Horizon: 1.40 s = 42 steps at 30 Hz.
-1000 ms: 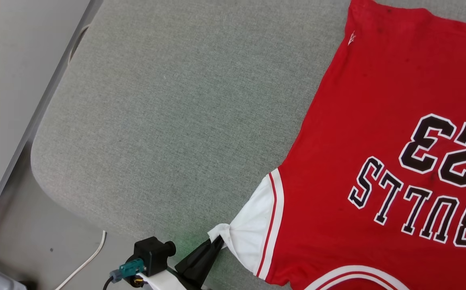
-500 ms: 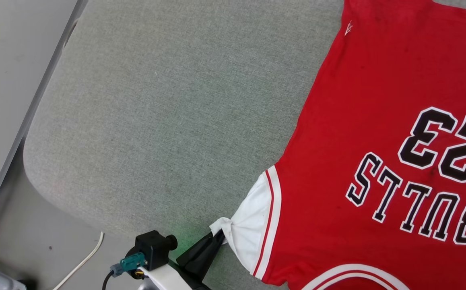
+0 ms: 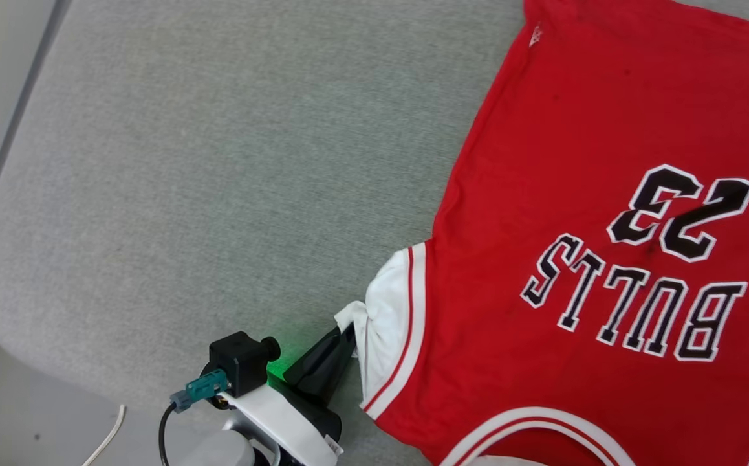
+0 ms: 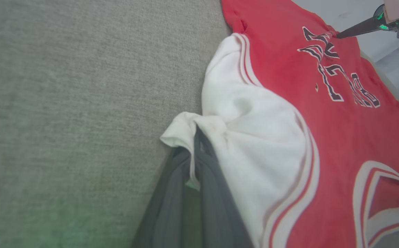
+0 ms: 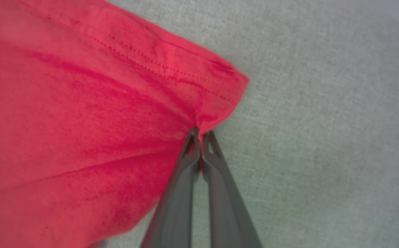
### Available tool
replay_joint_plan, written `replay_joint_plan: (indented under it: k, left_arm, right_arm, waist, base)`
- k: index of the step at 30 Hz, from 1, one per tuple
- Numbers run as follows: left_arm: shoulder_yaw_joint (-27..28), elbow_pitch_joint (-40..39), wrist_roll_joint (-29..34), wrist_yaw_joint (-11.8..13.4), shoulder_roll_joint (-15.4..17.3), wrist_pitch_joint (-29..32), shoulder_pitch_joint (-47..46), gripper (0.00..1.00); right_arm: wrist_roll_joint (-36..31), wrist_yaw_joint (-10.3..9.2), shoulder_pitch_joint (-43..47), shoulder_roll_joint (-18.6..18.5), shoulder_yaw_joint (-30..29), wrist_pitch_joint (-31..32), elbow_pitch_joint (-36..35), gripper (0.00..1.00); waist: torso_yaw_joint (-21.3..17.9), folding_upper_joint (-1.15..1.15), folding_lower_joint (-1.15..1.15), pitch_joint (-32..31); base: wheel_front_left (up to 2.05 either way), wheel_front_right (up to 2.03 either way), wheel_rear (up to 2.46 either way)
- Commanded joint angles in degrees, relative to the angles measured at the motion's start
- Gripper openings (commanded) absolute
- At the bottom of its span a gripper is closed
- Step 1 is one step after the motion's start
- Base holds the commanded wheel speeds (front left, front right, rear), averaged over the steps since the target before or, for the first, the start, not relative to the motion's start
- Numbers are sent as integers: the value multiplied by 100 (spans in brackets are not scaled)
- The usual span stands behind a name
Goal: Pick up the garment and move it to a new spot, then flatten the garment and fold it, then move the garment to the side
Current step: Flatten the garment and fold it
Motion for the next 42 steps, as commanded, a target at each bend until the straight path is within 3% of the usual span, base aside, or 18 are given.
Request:
replay_joint_plan:
  k: [1,14,22,33,42]
  left_arm:
    - [-21,81,22,15,-49,46,-10,0]
    - [253,239,55,9,-163,39,-12,0]
    - [585,229,86,10,-86,35,89,0]
    - [975,125,151,10,68,32,319,0]
    - [1083,120,149,10,168,32,531,0]
  right_arm:
    - [28,-11,228,34,2,16,88,0]
    - [449,-11,1188,247,-517,-165,-168,0]
    - [626,-11,1885,473,-889,-193,-709,0]
    - [662,-10,3359,759,-1638,-172,-1839,0]
    - [401,-10,4612,1350,-2353,-57,-2889,0]
  waist:
    - [-129,0,0,-28]
    - [-805,0,0,-491]
    - [-1107,0,0,-695]
    - [-1335,0,0,-961]
    - [-1440,0,0,-1211]
  base:
    - [0,0,0]
    - [0,0,0]
    - [0,0,0]
    - [0,0,0]
    - [0,0,0]
